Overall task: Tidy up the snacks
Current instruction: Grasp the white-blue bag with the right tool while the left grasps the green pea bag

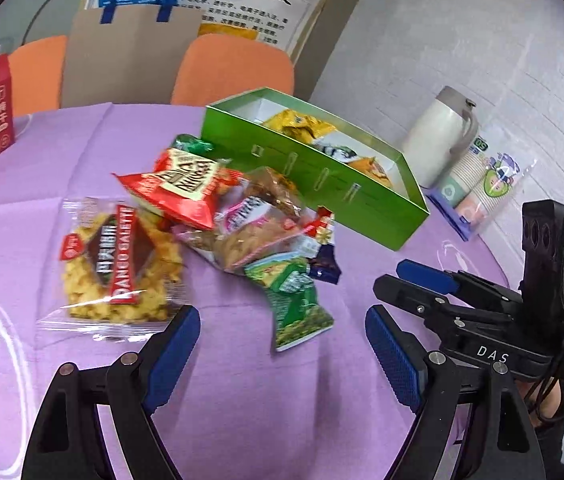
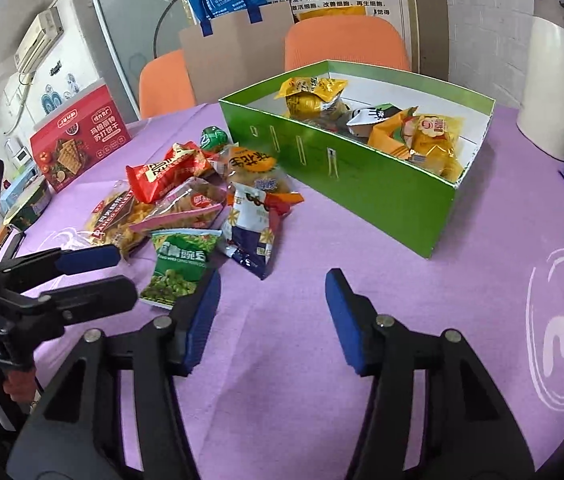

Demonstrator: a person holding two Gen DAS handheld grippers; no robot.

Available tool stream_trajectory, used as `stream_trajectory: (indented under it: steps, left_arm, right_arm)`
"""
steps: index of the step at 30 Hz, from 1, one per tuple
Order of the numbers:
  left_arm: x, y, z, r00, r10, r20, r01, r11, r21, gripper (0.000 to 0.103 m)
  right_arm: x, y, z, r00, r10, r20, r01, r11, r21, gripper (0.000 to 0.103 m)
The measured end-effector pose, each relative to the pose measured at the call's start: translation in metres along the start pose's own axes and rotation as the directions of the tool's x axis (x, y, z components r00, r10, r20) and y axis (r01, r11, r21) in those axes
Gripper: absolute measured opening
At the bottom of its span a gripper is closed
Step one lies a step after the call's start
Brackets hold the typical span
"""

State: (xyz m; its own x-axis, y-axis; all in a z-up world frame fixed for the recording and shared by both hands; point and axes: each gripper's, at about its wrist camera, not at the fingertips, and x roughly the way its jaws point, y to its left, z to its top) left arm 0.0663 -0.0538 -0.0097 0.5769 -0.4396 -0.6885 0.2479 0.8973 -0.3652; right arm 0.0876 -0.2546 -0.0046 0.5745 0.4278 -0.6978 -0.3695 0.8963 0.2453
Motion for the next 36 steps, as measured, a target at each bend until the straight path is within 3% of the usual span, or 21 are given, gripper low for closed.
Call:
stream_trajectory:
  steps: [3,5,6,8,10,16,20,23,30,36]
  left_arm:
    - [0.021,-0.011,0.004,0.999,-0.021,-0.038,0.022,1.000,0.009,0.074]
    - [0.030,-0.011,0.006,0.998,-0.030,-0.054,0.030,1.000,-0.004,0.056]
    - [0.035,-0.010,0.007,0.997,-0.027,-0.066,0.026,1.000,-0.015,0.052]
    - [0.043,-0.005,0.006,0.996,-0.017,-0.093,0.014,0.999,-0.030,0.030]
    - [0.043,0.001,0.004,0.994,-0.038,-0.098,0.033,0.998,-0.049,0.028]
    - [0.022,0.022,-0.003,0.996,-0.013,-0.086,0.005,0.996,-0.088,0.028]
    - [0.020,0.022,-0.005,0.996,-0.002,-0.085,-0.006,0.996,-0.088,0.029]
    - [0.026,0.018,-0.006,0.996,-0.008,-0.092,0.001,0.997,-0.075,0.029]
    - [0.023,0.014,-0.006,0.996,-0.027,-0.088,0.021,0.997,-0.072,0.027]
    - [-0.001,-0.011,0.006,0.997,-0.067,-0.037,0.067,0.998,0.000,0.027]
  right_arm:
    - [0.004,0.001,0.005,1.000,0.001,-0.002,-0.001,1.000,-0.019,0.057]
    - [0.010,0.003,0.011,1.000,0.012,-0.004,-0.012,0.999,-0.030,0.057]
    - [0.014,0.004,0.014,1.000,0.021,-0.008,-0.021,0.999,-0.035,0.057]
    - [0.023,0.005,0.019,0.999,0.034,-0.021,-0.035,0.998,-0.044,0.057]
    - [0.031,0.007,0.023,0.998,0.046,-0.035,-0.047,0.998,-0.052,0.057]
    - [0.056,0.014,0.035,0.995,0.070,-0.076,-0.075,0.995,-0.064,0.050]
    - [0.067,0.013,0.034,0.993,0.064,-0.100,-0.071,0.995,-0.068,0.035]
    - [0.060,0.007,0.030,0.991,0.098,-0.091,-0.102,0.994,-0.039,0.033]
    - [0.020,0.003,0.019,0.994,0.113,-0.005,-0.113,0.994,-0.009,0.032]
    - [-0.021,-0.005,0.026,0.992,0.082,0.099,-0.082,0.997,0.001,0.032]
